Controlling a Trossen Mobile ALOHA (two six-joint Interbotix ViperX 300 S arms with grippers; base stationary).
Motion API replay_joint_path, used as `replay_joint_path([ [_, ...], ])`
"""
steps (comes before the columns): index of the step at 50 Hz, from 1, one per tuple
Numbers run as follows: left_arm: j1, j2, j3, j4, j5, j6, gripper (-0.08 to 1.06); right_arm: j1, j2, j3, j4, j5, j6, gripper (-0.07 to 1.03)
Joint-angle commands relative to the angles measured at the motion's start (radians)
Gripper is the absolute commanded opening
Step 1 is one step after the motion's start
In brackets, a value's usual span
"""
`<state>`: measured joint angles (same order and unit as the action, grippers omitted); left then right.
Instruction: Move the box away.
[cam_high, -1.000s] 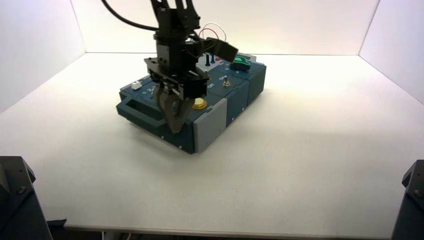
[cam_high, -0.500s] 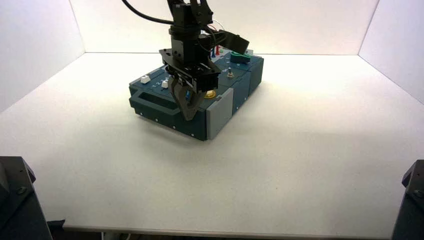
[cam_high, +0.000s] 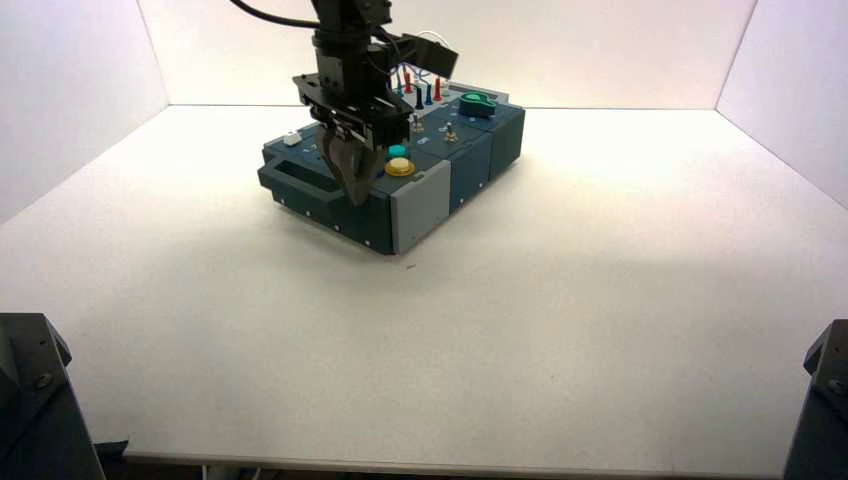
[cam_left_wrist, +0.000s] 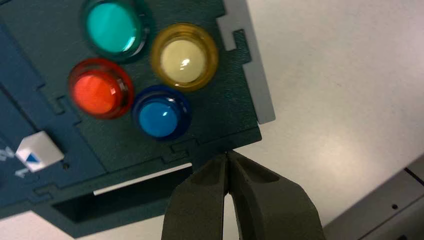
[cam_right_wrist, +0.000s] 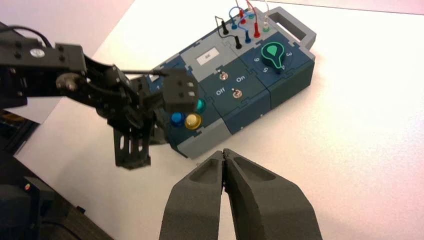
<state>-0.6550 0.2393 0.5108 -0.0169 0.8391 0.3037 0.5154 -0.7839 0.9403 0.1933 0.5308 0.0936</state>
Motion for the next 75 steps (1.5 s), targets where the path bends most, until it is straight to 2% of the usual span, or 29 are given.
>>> replay_joint_path([
  [1,0.021,-0.021,-0.044,0.011,-0.018,0.012,-0.03,-0.006,0.002,-0.035,0.000,-0.014,-0.003,-0.02],
  [21,0.021,0.020,-0.106,0.011,-0.014,0.034,-0.03,-0.006,0.018,-0.037,-0.002,-0.017,-0.003,-0.02],
  [32,0.021,0.026,-0.107,0.011,-0.015,0.041,-0.03,-0.006,0.020,-0.037,-0.002,-0.015,-0.003,-0.02],
  [41,0.000,-0.008,-0.097,-0.002,0.017,0.040,-0.03,-0.006,0.028,-0.037,-0.003,-0.012,-0.003,-0.02],
  [53,-0.069,-0.141,-0.038,-0.015,0.063,0.032,-0.03,-0.006,0.077,-0.037,-0.015,-0.012,-0.005,-0.02],
  [59,-0.097,-0.238,-0.005,-0.025,0.081,0.018,-0.03,-0.005,0.104,-0.040,-0.017,-0.011,-0.021,-0.02],
  [70,-0.121,-0.512,0.049,-0.046,0.137,-0.043,-0.03,0.002,0.129,-0.041,-0.015,-0.008,-0.052,-0.02],
  [75,-0.121,-0.632,0.071,-0.043,0.164,-0.097,-0.03,0.014,0.137,-0.044,-0.011,0.002,-0.069,-0.02],
])
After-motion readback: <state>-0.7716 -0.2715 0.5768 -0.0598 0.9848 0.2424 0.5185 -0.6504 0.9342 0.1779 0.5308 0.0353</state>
